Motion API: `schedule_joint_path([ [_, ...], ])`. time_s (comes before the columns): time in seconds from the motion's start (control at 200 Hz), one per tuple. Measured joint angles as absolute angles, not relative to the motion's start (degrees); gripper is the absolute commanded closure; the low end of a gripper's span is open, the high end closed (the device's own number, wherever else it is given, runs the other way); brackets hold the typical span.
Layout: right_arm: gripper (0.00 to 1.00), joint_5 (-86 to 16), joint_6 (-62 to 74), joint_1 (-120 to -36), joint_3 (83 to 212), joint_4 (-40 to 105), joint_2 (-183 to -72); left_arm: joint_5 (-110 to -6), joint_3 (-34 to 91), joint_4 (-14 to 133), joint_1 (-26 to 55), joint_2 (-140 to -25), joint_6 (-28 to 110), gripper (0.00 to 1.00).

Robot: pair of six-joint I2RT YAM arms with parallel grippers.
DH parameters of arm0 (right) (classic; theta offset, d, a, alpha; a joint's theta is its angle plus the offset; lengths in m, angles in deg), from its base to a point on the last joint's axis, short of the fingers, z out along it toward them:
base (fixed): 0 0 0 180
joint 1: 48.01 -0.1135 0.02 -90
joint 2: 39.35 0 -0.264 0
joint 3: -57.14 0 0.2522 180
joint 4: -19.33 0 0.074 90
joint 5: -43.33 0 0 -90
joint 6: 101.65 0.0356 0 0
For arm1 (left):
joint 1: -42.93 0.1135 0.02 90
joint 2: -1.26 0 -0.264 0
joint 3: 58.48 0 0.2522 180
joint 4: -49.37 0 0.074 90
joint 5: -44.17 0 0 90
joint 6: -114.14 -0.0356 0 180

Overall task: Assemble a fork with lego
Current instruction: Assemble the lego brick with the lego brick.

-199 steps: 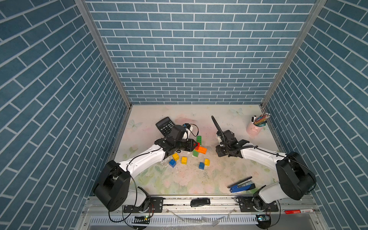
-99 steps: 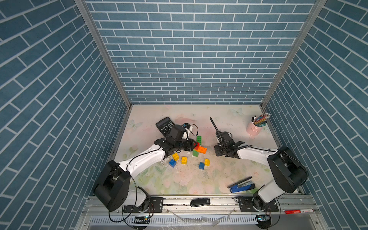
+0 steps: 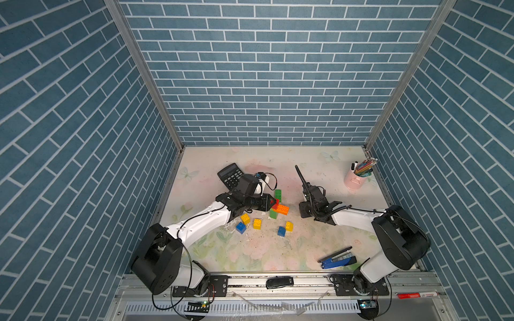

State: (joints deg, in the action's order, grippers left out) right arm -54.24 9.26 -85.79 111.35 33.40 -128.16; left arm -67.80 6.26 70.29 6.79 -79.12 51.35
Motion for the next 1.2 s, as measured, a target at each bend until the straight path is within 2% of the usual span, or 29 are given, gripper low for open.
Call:
schedule_joint_path([
  [0.195,1.0,-52.7,2.4,-85.9,109.9,33.9,-113.5,-67.8,6.3,70.1,7.1,-79.1,51.4,0.68],
  [0.28,1.0,-49.5,-1.5,-86.4,112.2,33.6,-110.7,-67.8,6.3,70.1,7.2,-79.1,51.4,0.68],
  [0.585,1.0,-39.7,-10.7,-92.2,120.6,41.6,-115.1,-67.9,6.2,70.0,7.2,-79.1,51.6,0.68],
  [1.2,1.0,-29.7,-20.7,-91.0,128.2,49.9,-122.6,-68.0,6.0,69.2,7.3,-79.1,51.8,0.68],
])
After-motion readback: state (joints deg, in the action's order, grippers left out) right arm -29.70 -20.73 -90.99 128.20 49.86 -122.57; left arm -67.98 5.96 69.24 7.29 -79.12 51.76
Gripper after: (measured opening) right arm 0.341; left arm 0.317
